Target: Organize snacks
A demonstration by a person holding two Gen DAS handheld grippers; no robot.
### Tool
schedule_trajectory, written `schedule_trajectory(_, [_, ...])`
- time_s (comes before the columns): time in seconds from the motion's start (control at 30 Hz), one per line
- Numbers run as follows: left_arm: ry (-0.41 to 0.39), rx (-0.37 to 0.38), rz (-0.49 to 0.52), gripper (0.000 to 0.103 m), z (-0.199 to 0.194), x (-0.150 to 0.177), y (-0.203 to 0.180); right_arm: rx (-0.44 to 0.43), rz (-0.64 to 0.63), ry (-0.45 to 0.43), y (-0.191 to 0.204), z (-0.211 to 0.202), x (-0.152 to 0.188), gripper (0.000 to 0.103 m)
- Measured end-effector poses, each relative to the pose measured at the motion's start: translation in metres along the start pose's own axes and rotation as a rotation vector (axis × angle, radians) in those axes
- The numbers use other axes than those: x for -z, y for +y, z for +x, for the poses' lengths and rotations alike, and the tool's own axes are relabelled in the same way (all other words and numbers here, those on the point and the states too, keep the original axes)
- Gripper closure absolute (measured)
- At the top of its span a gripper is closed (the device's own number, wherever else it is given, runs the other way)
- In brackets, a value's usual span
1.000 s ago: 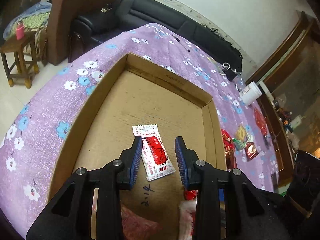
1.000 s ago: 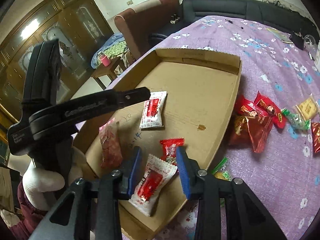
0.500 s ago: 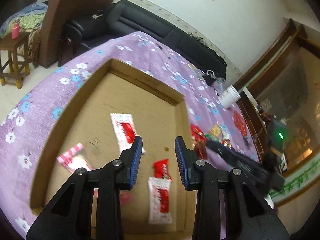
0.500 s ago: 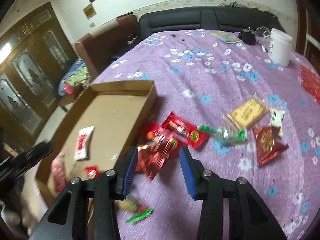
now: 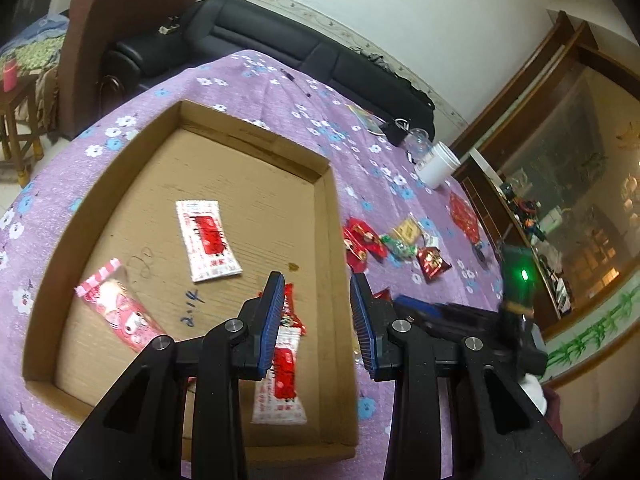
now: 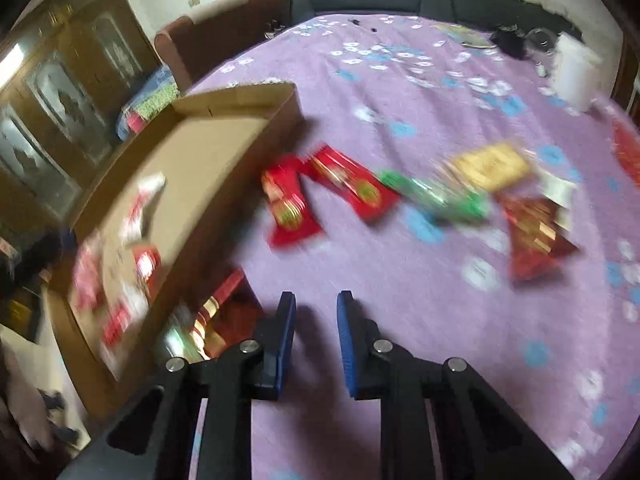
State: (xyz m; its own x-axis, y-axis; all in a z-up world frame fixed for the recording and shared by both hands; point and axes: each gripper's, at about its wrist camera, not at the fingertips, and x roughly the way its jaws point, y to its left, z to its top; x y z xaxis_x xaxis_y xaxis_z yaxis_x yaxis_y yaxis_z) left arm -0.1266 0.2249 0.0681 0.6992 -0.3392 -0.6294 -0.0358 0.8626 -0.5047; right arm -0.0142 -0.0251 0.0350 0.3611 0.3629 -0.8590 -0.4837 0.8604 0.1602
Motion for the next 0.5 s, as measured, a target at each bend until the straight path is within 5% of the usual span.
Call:
schedule_trajectory(0.1, [0.012, 0.007, 0.000, 0.071, 0.005, 0.003, -0.004, 0.128, 0.032, -0.028, -0.013, -0.019, 0.012, 0.074])
schedule_trajectory(0.2, [0.024, 0.005, 0.006, 0.071, 0.007, 0.007, -0.010, 0.005, 0.001, -0.099, -0.005, -0.040, 0.014, 0.069])
schedule_trajectory(0.3, [0.023, 0.004, 0.019, 0.071, 0.003, 0.010, -0.016, -0.049, -0.055, -0.111, 0.017, -0.039, 0.011, 0.046])
schedule_trajectory(0.5, [0.023, 0.001, 0.046, 0.071, -0.002, 0.016, -0.025, -0.116, -0.074, -0.084, 0.046, -0.007, 0.003, 0.043])
